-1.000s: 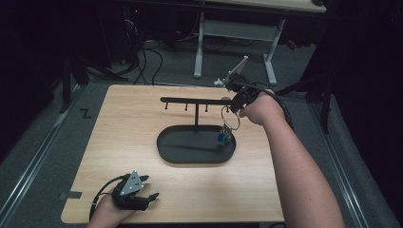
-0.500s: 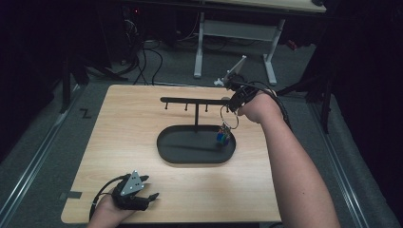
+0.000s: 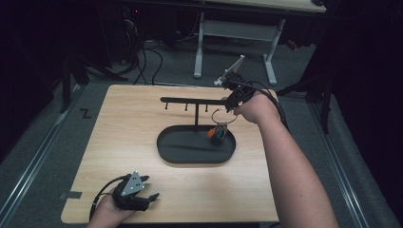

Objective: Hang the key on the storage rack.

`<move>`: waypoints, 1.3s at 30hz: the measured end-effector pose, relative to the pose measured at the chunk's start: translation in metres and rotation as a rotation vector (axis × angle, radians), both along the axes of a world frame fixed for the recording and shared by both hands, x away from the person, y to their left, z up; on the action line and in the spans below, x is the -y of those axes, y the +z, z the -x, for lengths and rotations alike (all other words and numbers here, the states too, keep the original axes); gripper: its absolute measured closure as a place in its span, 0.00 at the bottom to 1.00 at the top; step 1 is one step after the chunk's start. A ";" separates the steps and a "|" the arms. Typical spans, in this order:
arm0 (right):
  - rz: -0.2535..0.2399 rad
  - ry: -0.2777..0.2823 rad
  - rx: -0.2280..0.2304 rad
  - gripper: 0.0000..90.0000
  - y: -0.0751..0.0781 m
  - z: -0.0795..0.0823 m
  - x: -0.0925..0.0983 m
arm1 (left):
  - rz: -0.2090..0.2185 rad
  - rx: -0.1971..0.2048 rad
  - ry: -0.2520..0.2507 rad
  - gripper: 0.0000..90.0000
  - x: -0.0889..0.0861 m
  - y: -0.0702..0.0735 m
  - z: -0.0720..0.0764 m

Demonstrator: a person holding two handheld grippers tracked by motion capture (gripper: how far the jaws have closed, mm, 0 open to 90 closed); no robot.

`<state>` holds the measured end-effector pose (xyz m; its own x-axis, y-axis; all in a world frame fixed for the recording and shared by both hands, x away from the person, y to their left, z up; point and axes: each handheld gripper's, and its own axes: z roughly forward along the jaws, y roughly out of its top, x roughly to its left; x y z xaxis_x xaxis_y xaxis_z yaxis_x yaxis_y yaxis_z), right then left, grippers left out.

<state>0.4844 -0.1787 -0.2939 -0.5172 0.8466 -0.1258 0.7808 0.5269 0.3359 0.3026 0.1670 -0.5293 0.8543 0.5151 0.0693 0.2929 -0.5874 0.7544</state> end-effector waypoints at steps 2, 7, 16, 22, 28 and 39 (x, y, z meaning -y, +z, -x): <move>0.001 -0.001 0.004 0.85 0.000 0.001 0.001 | 0.004 0.002 0.004 0.31 0.000 0.000 0.000; -0.014 -0.026 0.004 0.78 0.000 0.005 0.007 | -0.001 0.002 0.000 0.31 0.001 0.000 0.000; -0.042 -0.059 0.025 0.57 -0.007 0.014 0.010 | -0.010 0.012 -0.007 0.30 0.005 -0.001 0.000; -0.064 -0.090 0.053 0.47 -0.013 0.019 0.016 | -0.004 0.018 -0.002 0.30 0.005 0.000 -0.001; -0.085 -0.061 0.098 0.37 -0.019 0.027 0.020 | 0.001 0.020 0.007 0.30 0.003 0.001 -0.001; -0.144 -0.066 0.148 0.28 -0.036 0.048 0.022 | 0.002 0.019 0.007 0.30 0.003 0.001 -0.001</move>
<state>0.4364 -0.2006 -0.3299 -0.4451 0.8926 -0.0720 0.7482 0.4149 0.5177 0.3033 0.1641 -0.5286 0.8494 0.5210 0.0843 0.2825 -0.5838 0.7612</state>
